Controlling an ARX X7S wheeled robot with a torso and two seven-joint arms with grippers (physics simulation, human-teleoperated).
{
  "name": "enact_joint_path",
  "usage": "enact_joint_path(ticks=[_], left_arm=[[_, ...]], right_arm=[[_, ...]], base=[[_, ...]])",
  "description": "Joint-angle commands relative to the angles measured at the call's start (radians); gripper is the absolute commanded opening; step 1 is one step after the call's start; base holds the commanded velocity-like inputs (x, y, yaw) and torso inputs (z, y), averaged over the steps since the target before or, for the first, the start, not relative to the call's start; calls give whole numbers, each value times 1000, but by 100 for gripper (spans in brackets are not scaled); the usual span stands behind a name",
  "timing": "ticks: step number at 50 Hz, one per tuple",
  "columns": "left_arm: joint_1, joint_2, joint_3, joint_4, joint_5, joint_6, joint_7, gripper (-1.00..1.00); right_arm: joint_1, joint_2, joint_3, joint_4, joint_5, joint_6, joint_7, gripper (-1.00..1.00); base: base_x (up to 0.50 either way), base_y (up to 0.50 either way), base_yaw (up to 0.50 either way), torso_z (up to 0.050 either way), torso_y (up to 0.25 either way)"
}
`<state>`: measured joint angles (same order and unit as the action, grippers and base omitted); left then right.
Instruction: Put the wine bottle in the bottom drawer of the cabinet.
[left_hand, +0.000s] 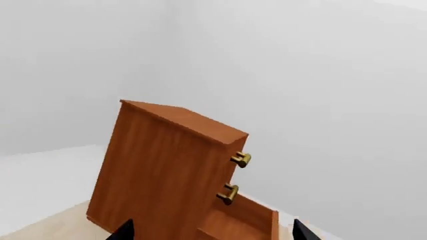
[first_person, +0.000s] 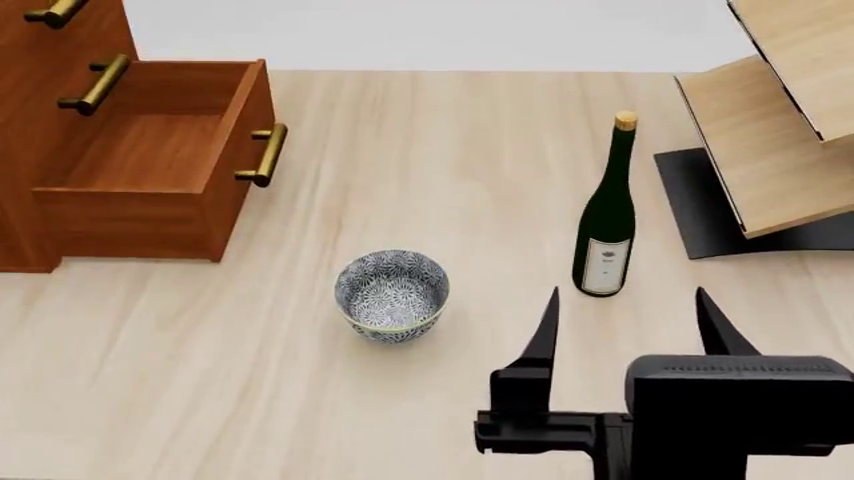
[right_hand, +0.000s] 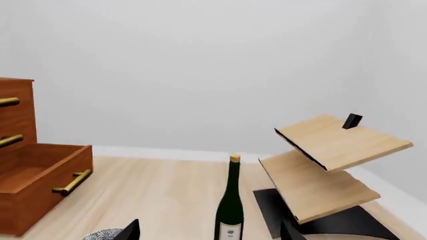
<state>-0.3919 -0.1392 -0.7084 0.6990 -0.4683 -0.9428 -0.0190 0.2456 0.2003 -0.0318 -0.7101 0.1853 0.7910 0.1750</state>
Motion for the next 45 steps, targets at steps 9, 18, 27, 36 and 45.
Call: enact_joint_path(ticks=[9, 18, 27, 36, 45], left_arm=[[-150, -29, -454, -45, -172, 69, -42, 100], [-188, -27, -615, -44, -219, 162, -51, 100], [-209, -30, -728, -64, -273, 219, -42, 100], [-228, -60, -798, -69, -331, 218, -61, 100], [-248, -78, -844, -78, -385, 190, -103, 100]], right_arm=[[6, 15, 17, -14, 18, 11, 7, 100], [7, 19, 23, -12, 28, 12, 9, 100], [13, 20, 16, -11, 32, 14, 13, 100], [28, 25, 34, -38, 50, 45, 19, 100], [35, 33, 37, -70, 58, 75, 30, 100]], base=[[0, 0, 0, 0, 0], [0, 0, 0, 0, 0], [0, 0, 0, 0, 0], [0, 0, 0, 0, 0], [0, 0, 0, 0, 0]])
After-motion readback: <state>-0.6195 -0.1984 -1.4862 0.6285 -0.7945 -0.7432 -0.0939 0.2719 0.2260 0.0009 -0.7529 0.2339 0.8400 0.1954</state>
